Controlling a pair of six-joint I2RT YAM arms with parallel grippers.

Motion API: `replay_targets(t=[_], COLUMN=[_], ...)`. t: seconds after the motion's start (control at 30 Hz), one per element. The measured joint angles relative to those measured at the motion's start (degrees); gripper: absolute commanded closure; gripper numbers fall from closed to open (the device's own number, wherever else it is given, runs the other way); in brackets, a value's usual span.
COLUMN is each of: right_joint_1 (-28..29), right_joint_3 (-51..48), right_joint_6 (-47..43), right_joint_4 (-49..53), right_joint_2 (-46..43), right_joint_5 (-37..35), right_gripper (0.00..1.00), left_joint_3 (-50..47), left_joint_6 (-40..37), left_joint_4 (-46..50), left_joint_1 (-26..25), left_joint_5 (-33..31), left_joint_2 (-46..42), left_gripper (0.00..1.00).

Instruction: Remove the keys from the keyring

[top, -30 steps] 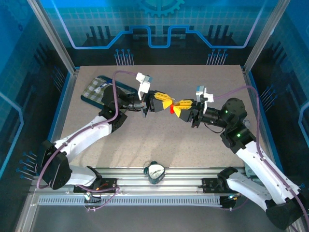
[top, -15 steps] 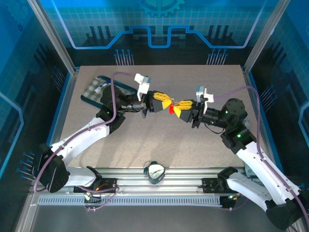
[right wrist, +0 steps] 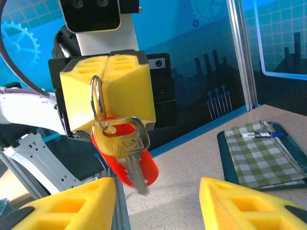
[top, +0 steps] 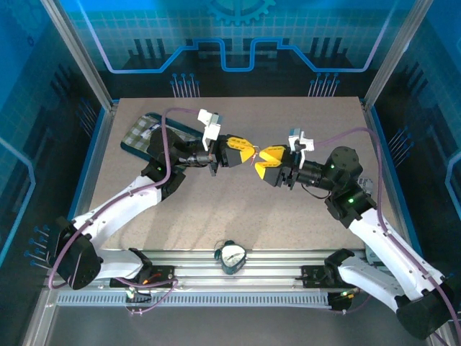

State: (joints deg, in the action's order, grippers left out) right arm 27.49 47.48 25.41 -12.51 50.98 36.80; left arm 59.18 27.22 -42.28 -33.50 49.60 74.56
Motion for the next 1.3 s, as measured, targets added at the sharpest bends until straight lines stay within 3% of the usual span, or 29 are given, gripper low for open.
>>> replay_targets(t=[0.17,0.27,0.43,0.7,1.03,1.2,1.3], right_joint_1=[1.4,2.0,2.1,2.5,2.5,2.4,2.4], right_joint_3=[0.0,0.0,0.0,0.1,0.2,0.2,0.2], right_joint_6=[0.2,0.3,0.5,0.3,-0.5,-0.6,-0.6], right_joint_4=[-0.7,-1.5,-2.6,-2.9,-2.6,-2.1,-2.0], right_joint_2=[0.6,0.8,0.9,1.9,1.2,0.3,0.2], right_joint_5=[0.0,0.0,-0.6,-2.3,-2.7,-2.5,-2.9], right_gripper=[0.45,0.52,0.54,0.77,0.92,0.92,0.86], left_joint_3=[0.0,0.0,0.0,0.0,0.0,0.0,0.0], left_joint_6=[0.0,0.0,0.0,0.0,-0.2,-0.2,-0.2], left_joint_4=[0.0,0.0,0.0,0.0,0.0,0.0,0.0], left_joint_1=[0.0,0.0,-0.2,-0.4,-0.3,-0.4,-0.3], left_joint_5=[-0.4,-0.5,-0.6,-0.8,-2.5,-3.0,-3.1], left_joint_2=[0.0,0.0,0.0,0.0,0.0,0.0,0.0], left_gripper=[1.00,1.00,1.00,1.00,1.00,1.00,1.00])
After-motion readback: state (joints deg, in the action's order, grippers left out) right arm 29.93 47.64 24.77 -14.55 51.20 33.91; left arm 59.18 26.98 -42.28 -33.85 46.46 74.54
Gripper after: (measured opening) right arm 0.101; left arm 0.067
